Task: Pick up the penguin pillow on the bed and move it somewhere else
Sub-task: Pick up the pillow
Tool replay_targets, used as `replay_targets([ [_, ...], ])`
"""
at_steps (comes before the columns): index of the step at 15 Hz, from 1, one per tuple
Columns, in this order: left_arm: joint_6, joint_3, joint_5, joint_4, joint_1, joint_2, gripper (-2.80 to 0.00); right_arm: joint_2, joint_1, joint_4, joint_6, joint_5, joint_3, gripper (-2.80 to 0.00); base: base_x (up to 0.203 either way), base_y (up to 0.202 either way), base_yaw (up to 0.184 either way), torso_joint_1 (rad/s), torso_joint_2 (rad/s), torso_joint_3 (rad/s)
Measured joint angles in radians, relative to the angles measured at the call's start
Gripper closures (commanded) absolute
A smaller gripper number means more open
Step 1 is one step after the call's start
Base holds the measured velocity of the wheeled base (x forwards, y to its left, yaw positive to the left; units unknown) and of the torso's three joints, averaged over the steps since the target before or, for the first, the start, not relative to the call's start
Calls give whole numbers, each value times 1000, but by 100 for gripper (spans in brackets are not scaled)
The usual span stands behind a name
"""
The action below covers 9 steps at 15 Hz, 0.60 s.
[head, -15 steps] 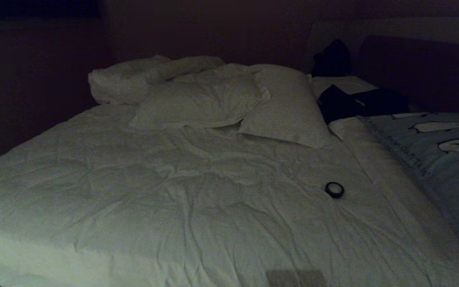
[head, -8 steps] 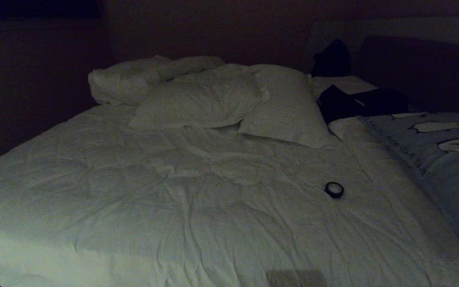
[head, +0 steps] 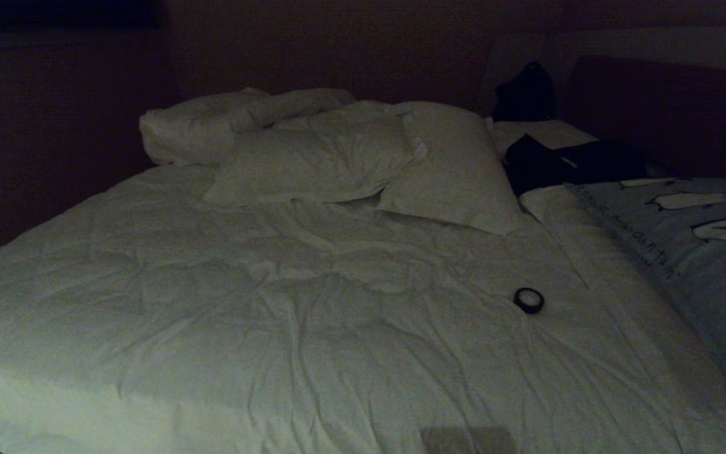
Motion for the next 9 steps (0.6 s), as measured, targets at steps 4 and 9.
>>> replay_targets([
  [4, 0, 0, 0, 0, 0, 0, 0, 0, 0, -125, -14, -9, 223, 0, 0, 0, 0, 0, 0, 0],
  [9, 0, 0, 0, 0, 0, 0, 0, 0, -1, -218, -16, -10, 325, 0, 0, 0, 0, 0, 0, 0],
])
